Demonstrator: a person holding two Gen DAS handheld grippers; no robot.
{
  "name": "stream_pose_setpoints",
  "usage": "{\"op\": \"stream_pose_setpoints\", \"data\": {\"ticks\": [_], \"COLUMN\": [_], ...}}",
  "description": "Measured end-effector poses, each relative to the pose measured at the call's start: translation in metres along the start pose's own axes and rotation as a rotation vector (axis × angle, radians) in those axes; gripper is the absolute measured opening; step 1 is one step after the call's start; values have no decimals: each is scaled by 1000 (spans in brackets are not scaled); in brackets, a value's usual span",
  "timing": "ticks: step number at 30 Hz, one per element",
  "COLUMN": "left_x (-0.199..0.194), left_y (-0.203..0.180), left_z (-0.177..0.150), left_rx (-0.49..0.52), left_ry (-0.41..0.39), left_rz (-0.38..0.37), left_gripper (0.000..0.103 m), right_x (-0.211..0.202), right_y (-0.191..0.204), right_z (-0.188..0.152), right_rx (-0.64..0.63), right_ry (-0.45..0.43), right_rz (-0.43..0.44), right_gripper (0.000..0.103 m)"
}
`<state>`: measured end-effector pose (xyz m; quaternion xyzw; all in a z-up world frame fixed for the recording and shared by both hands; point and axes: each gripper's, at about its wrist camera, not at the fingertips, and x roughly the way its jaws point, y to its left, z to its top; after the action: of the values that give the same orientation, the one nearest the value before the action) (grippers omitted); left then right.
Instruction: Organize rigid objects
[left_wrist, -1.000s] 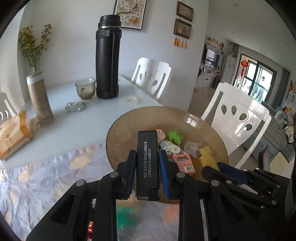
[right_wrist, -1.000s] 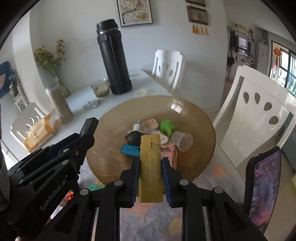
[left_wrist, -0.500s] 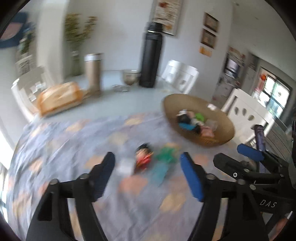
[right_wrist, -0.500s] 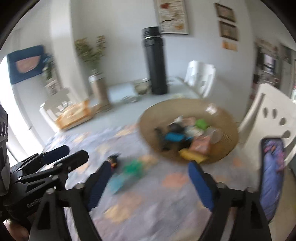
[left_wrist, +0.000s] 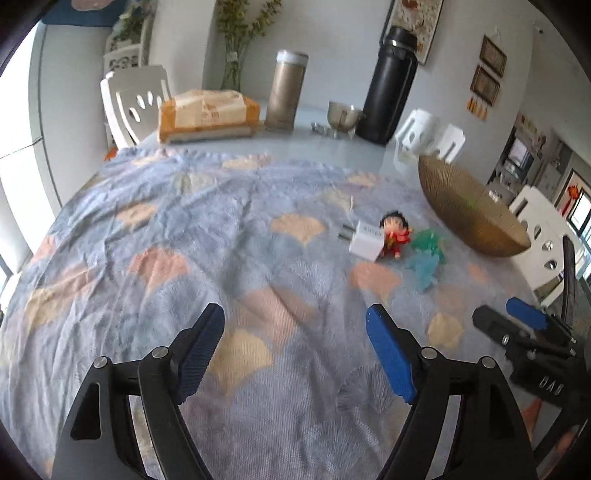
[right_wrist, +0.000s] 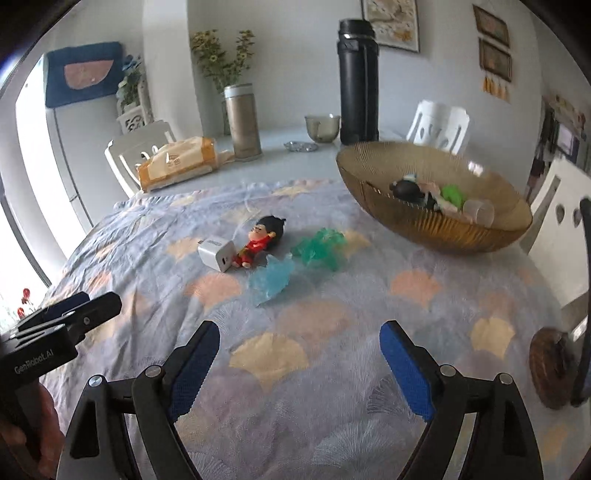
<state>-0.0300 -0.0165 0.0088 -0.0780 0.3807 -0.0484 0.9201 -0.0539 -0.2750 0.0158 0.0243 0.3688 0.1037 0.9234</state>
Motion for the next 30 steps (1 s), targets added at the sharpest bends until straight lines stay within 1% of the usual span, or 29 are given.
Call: {"op": "stream_pose_setpoints", "data": {"ticks": [2,4,7,10,12,15,18,24,30], "left_x": [0,-2,-2,-1,-1,0,1,1,1], "left_y": [-4,-9,-15,-23,-28,-36,-43,-41,-41], "left_z": [-1,-4,-5,-7,-8,-11,-12,-12,-13], "left_rx": [14,39,78,121,154,204,245,230,233], "left_ry": [3,-11,-13,-17,-21,-21,-17,-14,-11], "left_rz": [5,26,43,68,84,110,118,119,123], "left_gripper": [78,78,79,79,79,79,81,81,81], "right_x": [2,3,5,3,2,3,4,7,8], "right_y": [-5,-7,-10,-15,-20,-30,-36,-34,-39], "right_z": [0,0,0,-1,-1,0,0,0,-1], "right_rx": [25,39,51,74,96,147,175,168,194], "right_ry": [10,18,29,23,19,24,35,50,54], "right_rz": [4,6,-5,-14,-43,-25,-39,-17,-4], "right_gripper": [88,88,88,88,91,93,93,93,93]}}
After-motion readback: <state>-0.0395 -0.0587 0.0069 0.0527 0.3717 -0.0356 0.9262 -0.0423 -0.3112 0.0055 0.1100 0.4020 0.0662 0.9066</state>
